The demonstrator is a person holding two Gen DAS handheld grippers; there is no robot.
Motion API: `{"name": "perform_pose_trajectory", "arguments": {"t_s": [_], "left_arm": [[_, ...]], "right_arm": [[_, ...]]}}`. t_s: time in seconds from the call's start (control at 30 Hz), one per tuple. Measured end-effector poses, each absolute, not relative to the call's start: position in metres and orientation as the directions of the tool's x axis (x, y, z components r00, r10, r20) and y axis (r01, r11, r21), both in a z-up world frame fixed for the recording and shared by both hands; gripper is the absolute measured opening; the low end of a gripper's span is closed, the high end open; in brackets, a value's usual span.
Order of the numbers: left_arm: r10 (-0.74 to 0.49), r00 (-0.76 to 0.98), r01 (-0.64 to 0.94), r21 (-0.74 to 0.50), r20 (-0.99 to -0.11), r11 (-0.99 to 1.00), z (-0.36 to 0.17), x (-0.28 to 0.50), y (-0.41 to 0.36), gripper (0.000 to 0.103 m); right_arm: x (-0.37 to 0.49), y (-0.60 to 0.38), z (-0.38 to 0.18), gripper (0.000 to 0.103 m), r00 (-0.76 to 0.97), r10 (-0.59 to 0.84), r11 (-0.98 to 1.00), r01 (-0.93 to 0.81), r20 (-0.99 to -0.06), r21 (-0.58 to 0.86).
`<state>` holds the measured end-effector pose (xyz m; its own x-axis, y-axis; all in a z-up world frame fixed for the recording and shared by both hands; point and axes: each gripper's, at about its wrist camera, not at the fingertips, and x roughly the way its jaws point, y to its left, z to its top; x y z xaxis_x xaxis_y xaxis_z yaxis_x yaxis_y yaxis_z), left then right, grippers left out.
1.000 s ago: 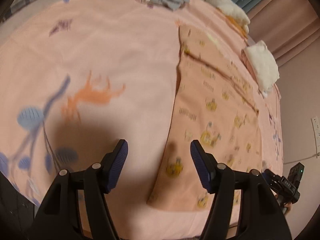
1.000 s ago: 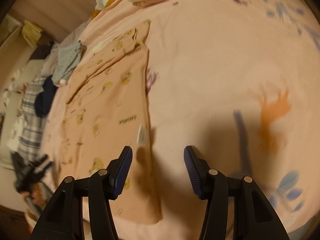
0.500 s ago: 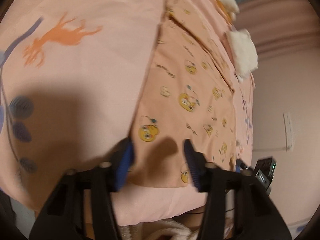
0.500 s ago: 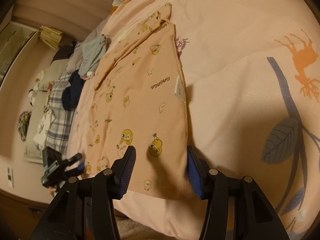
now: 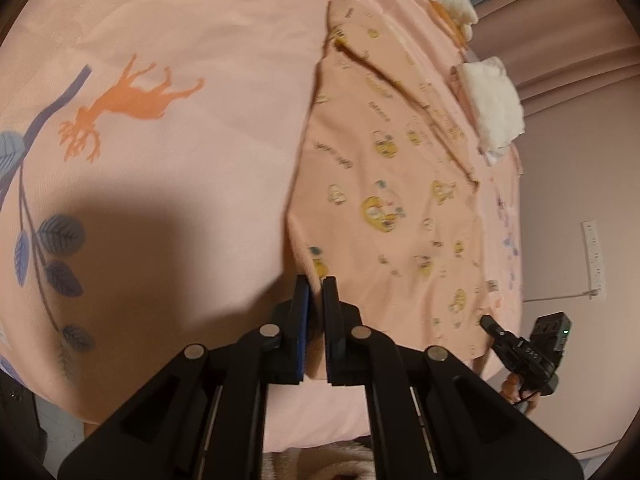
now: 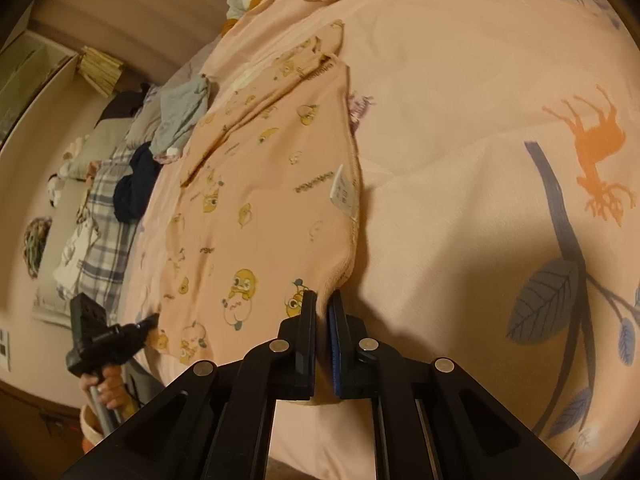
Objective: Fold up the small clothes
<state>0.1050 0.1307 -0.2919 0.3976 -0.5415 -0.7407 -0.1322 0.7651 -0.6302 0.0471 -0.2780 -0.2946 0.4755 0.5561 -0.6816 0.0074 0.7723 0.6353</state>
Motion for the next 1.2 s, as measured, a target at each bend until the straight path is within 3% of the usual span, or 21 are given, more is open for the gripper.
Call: {"name": "perform_pose_trajectory", "arguments": {"t_s": [0.17,0.6,0.7,0.83,0.9,0.97,1.07,1.2], "left_arm": [[-0.557,0.423,-0.098,-0.648,-0.714,0.756,-0.275,0.115,0.123,0.003],[-0.568,0.527,-0.052,-0.691,-0.632,0.721,-0.24,0.164,0.113,0.003],[-0.55,0.485,-0.07,-0.657,-0.68,0.751,-0.246,0.17,0.111,0.004],[-0.562,0.406,-0.136,-0.655,-0.721,0.743,-0.268,0.155,0.126,0.02],[-0.514,0.41,-0.174,-0.618,-0.754,0.767,-0.276,0.143,0.138,0.028],[-0.496,0.398,-0.191,-0.599,-0.771,0.778,-0.283,0.134,0.144,0.042],[-0.547,0.356,-0.195,-0.633,-0.758,0.75,-0.293,0.125,0.147,0.046],[-0.694,0.292,-0.16,-0.749,-0.658,0.643,-0.308,0.119,0.133,0.05]], "right_arm": [[0.049,-0.286,-0.281,0.008,0.518,0.599,0.716,-0.005,-0.61,0.698],[0.087,-0.286,-0.246,0.004,0.574,0.591,0.713,-0.043,-0.567,0.699],[0.095,-0.287,-0.241,0.004,0.573,0.58,0.725,-0.039,-0.579,0.688],[0.088,-0.283,-0.244,0.004,0.529,0.528,0.8,-0.049,-0.664,0.598],[0.082,-0.284,-0.253,0.011,0.489,0.531,0.81,-0.053,-0.692,0.584],[0.075,-0.288,-0.264,0.019,0.453,0.512,0.826,-0.027,-0.73,0.563],[0.068,-0.296,-0.28,0.034,0.407,0.5,0.829,0.029,-0.764,0.558],[0.058,-0.301,-0.296,0.037,0.364,0.587,0.76,0.06,-0.723,0.647]]}}
